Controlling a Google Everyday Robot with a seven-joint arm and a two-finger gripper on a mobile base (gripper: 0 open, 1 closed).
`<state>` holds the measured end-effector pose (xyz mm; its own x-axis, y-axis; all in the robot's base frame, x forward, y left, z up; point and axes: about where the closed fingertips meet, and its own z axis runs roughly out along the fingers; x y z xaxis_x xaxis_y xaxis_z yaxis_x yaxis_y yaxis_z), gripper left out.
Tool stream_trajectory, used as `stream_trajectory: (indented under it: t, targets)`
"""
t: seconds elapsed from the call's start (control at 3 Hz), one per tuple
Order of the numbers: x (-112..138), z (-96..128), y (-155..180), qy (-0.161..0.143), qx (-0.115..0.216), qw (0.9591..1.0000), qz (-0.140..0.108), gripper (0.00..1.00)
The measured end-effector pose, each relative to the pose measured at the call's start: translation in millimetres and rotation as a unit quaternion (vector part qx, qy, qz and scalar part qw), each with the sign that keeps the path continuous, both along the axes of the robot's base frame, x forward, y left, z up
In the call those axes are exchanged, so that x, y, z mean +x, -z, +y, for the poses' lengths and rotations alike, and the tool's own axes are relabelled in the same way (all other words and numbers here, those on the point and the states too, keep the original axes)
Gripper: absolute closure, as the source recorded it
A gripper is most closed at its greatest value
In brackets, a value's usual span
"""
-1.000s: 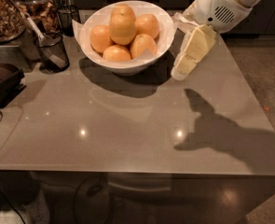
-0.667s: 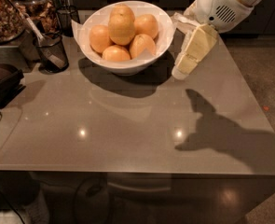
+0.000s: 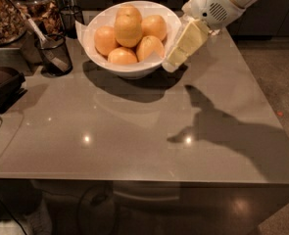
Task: Pick orange from white bowl
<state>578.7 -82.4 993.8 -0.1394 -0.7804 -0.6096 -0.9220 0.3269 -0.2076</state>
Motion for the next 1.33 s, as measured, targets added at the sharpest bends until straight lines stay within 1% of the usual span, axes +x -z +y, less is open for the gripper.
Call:
stream_trajectory:
  t: [0.33,0.67,1.0,1.33]
  targets:
    - [36,19,-6,0.006,0.023,0.9997,0.0,0.0]
    - [36,19,-6,0.006,0.023,0.9997,0.0,0.0]
    - [51,28,-6,0.04,0.049,0.9979,-0.007,0.0]
    - [76,41,-6,0.071,0.084,0.9939,-0.009,0.0]
